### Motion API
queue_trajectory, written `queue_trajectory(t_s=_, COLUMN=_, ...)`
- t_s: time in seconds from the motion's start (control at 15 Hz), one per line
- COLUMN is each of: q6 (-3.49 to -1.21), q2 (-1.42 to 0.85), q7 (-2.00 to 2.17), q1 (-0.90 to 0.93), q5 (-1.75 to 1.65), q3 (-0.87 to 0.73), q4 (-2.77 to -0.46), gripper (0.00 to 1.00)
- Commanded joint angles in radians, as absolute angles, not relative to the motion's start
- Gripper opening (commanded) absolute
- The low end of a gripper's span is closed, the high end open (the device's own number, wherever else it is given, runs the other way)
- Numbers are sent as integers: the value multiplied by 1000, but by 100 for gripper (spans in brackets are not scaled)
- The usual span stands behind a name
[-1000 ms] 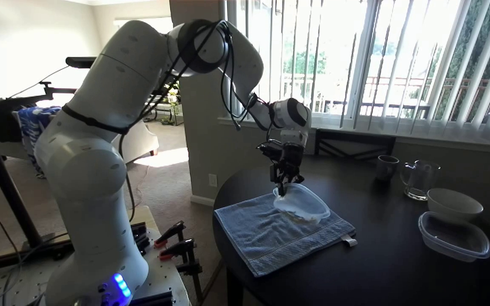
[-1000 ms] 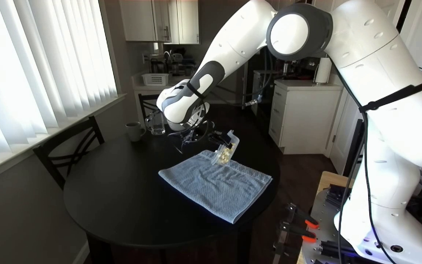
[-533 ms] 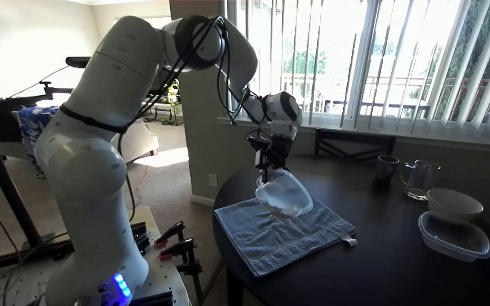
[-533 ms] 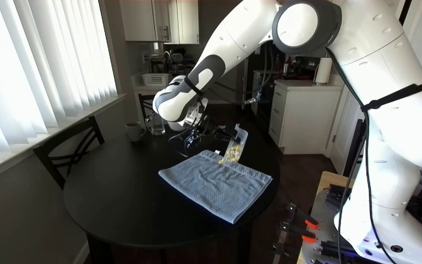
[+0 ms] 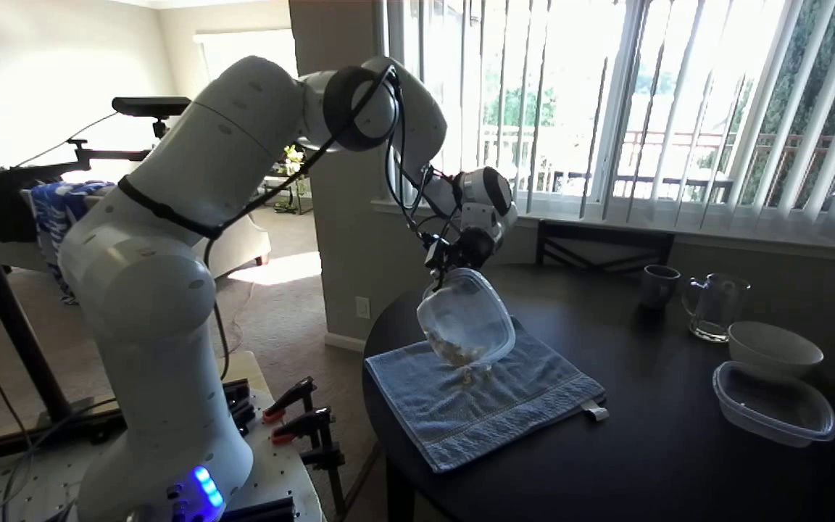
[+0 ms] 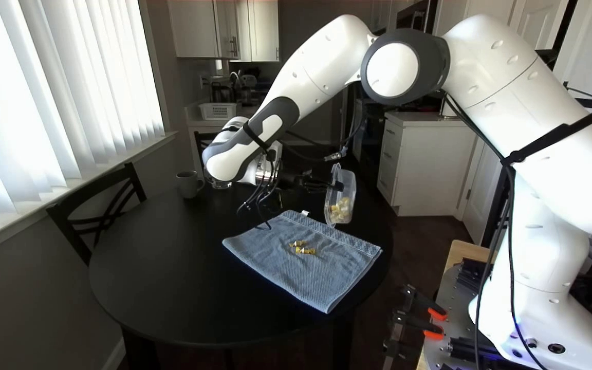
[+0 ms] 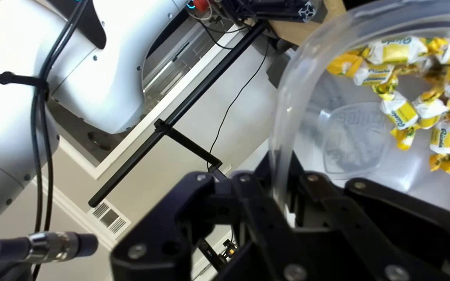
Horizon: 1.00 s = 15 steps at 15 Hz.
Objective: Pour out the sweets from the bowl
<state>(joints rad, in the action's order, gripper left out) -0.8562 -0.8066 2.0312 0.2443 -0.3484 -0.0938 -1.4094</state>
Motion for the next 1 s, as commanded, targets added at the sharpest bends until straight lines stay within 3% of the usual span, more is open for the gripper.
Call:
queue_trajectory(t_s=0.0, q6=-772, q2=-900, q7=2015, q1=251, q5=-391, q3=-87, q4=-1261, gripper=1)
queue_trajectory(t_s=0.93, q6=-813, q2=-1021, q7=2029, q1=260, q5=-378, q3=-98, q4=-1090, gripper=1)
